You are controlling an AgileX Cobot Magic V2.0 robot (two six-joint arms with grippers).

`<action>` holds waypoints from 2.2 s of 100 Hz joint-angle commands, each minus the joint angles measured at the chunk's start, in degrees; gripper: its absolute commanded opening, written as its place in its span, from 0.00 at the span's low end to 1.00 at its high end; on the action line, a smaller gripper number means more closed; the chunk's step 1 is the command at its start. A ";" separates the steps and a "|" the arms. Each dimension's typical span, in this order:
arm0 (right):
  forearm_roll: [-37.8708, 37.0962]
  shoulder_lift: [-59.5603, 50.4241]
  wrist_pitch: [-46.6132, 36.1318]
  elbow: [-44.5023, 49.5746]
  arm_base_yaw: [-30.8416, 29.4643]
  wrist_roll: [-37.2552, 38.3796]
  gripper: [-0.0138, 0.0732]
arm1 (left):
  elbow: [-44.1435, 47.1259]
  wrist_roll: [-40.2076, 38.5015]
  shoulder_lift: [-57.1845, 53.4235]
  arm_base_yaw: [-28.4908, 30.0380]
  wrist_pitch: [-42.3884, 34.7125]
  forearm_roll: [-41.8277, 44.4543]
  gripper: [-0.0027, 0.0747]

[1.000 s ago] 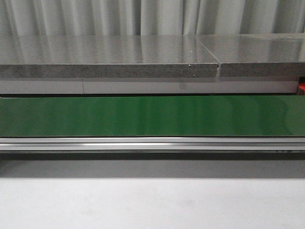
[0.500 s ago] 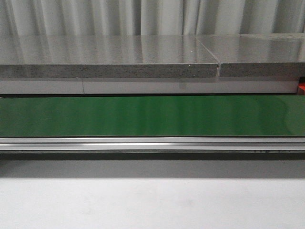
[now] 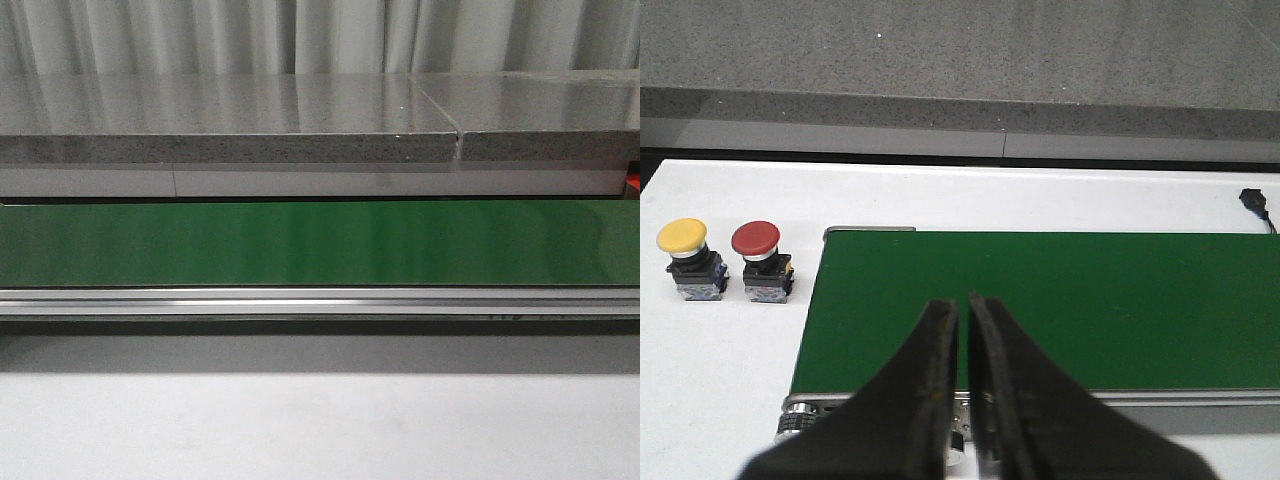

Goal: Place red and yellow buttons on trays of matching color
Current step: 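Move the left gripper over the remaining red push-button, then lower the left gripper and grasp the red push-button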

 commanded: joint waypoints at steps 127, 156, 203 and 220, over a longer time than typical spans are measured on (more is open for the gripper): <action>0.38 -0.44 -4.21 -1.55 0.00 -0.68 0.08 | -34.50 -8.56 61.59 18.53 -4.38 -5.48 0.89; 0.38 -0.44 -4.21 -1.55 0.00 -0.68 0.08 | -39.31 -10.09 71.26 19.24 -4.57 -5.48 0.89; 0.38 -0.38 -4.21 -1.55 0.00 -0.68 0.08 | -41.90 -10.09 79.44 21.63 -5.02 -5.48 0.89; 0.38 -0.38 -4.21 -1.55 0.00 -0.68 0.08 | -43.26 -10.09 81.20 21.76 -5.24 -6.74 0.89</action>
